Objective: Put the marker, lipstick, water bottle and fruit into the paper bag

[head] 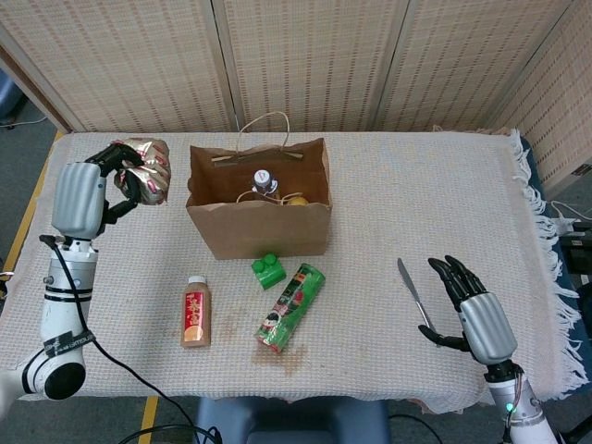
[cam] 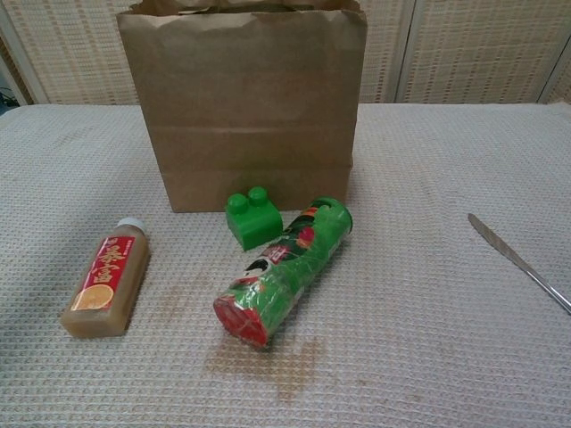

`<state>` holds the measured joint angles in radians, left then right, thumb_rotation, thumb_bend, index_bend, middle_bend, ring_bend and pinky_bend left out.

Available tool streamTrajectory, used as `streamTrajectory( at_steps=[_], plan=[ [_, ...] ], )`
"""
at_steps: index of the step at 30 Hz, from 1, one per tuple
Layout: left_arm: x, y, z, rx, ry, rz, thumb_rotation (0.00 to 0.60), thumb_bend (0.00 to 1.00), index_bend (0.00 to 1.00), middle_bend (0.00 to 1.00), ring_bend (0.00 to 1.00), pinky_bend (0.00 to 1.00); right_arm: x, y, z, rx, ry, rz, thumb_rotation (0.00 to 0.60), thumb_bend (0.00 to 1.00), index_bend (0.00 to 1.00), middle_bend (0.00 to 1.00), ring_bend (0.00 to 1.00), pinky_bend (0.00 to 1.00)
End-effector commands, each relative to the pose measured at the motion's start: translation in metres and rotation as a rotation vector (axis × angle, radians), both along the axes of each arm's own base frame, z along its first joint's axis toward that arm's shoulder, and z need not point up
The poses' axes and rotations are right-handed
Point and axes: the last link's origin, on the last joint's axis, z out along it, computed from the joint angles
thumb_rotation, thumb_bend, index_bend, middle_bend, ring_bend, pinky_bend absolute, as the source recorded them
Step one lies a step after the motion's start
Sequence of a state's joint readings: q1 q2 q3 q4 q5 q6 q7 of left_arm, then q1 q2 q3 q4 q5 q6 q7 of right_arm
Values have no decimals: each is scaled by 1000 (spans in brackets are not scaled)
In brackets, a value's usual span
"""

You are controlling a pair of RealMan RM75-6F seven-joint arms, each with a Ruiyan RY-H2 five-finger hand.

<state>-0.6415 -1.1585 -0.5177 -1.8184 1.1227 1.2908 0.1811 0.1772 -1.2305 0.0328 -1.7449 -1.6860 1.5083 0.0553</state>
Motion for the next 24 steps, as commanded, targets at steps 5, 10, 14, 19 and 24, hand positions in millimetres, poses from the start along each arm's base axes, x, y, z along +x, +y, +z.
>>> streamTrajectory(
  at_steps=[5,10,14,19,24],
  plan=[
    [44,9,-31,-58,80,-78,600,666,759,822,813,911,-2,-2,0,11,-4,-11,600,27,0,103,37,175],
    [67,21,-58,-98,112,-97,600,672,759,822,812,911,-3,-4,-1,28,-13,-25,600,27,0,103,37,175],
    [74,25,-67,-114,111,-98,600,675,759,822,812,910,-3,-5,-2,31,-18,-29,600,27,0,103,37,175],
    [92,43,-107,-183,207,-89,600,585,607,611,619,719,-5,-7,-3,62,-29,-45,600,27,0,103,37,175],
    [96,45,-119,-241,223,-64,600,400,149,101,153,353,-6,-8,-2,73,-35,-50,600,27,0,103,33,175]
  ],
)
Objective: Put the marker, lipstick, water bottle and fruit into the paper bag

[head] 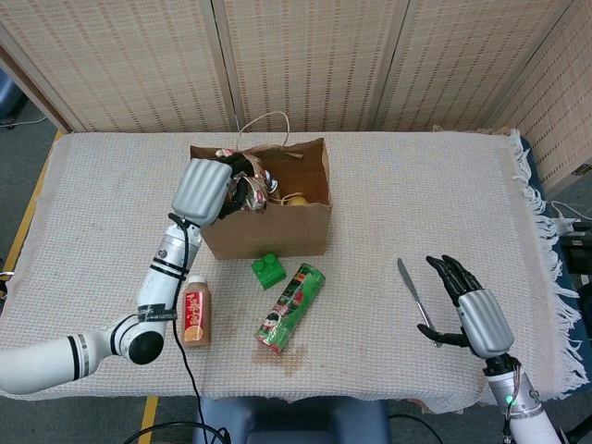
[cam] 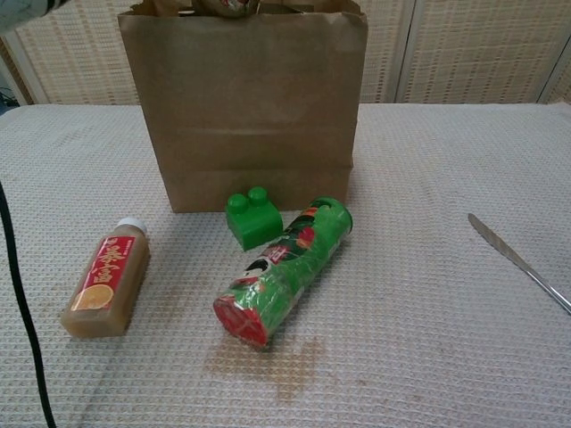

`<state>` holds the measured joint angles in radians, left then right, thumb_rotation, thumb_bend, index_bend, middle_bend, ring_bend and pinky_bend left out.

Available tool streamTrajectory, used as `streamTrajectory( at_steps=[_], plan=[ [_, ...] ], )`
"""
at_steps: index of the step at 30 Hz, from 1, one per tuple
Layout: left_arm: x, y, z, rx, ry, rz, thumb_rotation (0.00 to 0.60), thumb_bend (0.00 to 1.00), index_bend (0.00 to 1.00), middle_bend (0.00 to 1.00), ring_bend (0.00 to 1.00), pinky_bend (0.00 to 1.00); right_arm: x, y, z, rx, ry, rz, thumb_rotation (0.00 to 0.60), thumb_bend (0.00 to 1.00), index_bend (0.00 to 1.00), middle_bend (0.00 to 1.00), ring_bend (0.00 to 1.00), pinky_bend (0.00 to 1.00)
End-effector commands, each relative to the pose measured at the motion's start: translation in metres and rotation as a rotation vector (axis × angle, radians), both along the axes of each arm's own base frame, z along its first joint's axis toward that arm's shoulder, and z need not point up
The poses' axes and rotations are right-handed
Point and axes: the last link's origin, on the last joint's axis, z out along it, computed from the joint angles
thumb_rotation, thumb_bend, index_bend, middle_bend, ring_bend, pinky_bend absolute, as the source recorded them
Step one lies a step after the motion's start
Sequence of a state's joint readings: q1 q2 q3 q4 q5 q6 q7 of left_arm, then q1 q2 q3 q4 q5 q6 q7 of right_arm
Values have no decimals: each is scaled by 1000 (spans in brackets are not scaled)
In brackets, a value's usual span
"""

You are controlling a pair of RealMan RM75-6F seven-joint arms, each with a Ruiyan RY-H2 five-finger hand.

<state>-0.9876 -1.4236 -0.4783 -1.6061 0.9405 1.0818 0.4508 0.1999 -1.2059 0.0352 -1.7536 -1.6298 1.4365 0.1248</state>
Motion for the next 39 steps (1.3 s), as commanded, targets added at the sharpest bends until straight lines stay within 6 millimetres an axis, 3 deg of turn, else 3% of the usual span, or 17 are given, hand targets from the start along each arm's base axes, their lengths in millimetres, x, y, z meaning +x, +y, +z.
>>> streamTrajectory(
  at_steps=[1,5,11,19,27,35,39],
  plan=[
    [8,0,-14,-45,5,12,600,392,97,47,106,314,-1,-1,1,1,0,0,600,27,0,103,33,175],
    [15,-3,-12,-40,-33,-2,600,387,7,0,45,266,-2,-1,2,1,1,-1,600,27,0,103,33,175],
    [19,-12,-1,-37,-104,-39,600,383,3,0,37,257,-1,1,0,7,6,5,600,27,0,103,33,175],
    [-13,-28,22,10,-131,-11,600,387,70,0,54,260,-2,3,-2,11,13,5,600,27,0,104,33,175],
    [-91,-70,53,48,-90,71,600,398,102,0,67,264,-4,4,-5,12,25,6,600,27,0,104,33,175],
    [-195,-154,72,100,-25,156,600,401,94,0,63,228,-6,5,-7,-1,58,18,600,27,0,104,33,175],
    [-243,-192,76,117,56,264,600,395,30,0,10,153,-9,4,-7,-27,99,33,600,27,0,104,30,175]
  ],
)
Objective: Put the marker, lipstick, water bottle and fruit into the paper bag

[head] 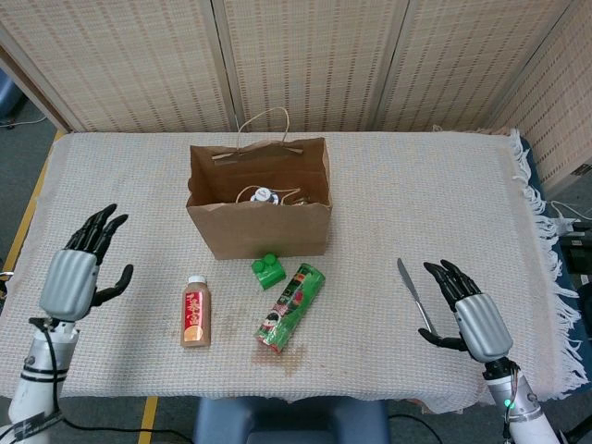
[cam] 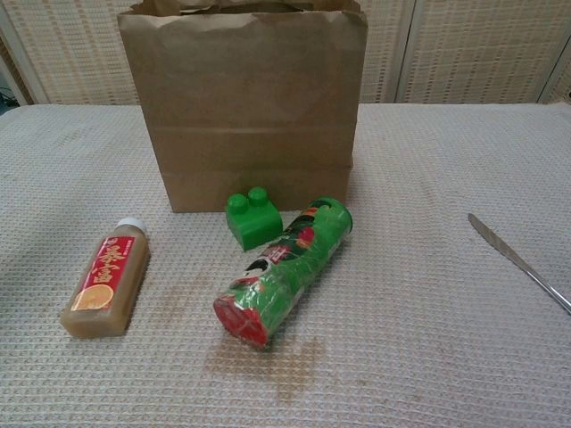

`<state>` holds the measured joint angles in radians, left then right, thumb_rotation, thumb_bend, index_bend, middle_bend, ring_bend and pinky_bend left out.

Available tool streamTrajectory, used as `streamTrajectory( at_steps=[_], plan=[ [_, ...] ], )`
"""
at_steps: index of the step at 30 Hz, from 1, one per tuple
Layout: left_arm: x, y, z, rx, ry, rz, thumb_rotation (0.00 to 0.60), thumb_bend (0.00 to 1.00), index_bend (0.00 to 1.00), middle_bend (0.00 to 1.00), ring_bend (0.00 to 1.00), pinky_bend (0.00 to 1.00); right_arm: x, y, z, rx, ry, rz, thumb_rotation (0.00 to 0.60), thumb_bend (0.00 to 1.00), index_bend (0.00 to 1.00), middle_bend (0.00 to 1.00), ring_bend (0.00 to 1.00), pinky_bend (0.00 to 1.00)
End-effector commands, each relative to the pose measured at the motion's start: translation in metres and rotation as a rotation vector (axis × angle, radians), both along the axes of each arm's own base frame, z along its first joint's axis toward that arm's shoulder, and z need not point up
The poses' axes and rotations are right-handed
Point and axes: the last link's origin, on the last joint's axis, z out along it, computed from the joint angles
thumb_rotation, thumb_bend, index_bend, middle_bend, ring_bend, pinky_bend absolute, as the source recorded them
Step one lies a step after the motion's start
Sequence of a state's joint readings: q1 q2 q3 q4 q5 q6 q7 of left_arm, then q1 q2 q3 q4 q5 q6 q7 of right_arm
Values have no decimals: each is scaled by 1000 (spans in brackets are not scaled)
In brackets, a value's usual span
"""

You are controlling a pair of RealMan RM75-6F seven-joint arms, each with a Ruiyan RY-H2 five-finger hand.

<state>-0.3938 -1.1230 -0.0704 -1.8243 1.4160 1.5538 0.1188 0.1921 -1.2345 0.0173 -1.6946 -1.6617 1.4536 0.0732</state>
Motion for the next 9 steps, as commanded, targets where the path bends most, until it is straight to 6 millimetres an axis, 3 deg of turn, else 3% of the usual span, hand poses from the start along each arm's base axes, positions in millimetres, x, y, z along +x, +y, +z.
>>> streamTrajectory(
  at_steps=[1,5,9],
  plan=[
    [-52,-44,8,1,70,113,600,392,12,0,2,134,-2,0,-1,-19,28,11,600,26,0,104,28,175],
    [-78,-67,12,30,119,166,600,380,0,0,0,89,-5,0,-3,-35,71,16,600,26,0,104,21,174],
    [-97,-74,13,65,157,175,600,379,0,0,0,72,-10,-1,-6,-42,120,4,600,27,0,103,16,167]
  ],
)
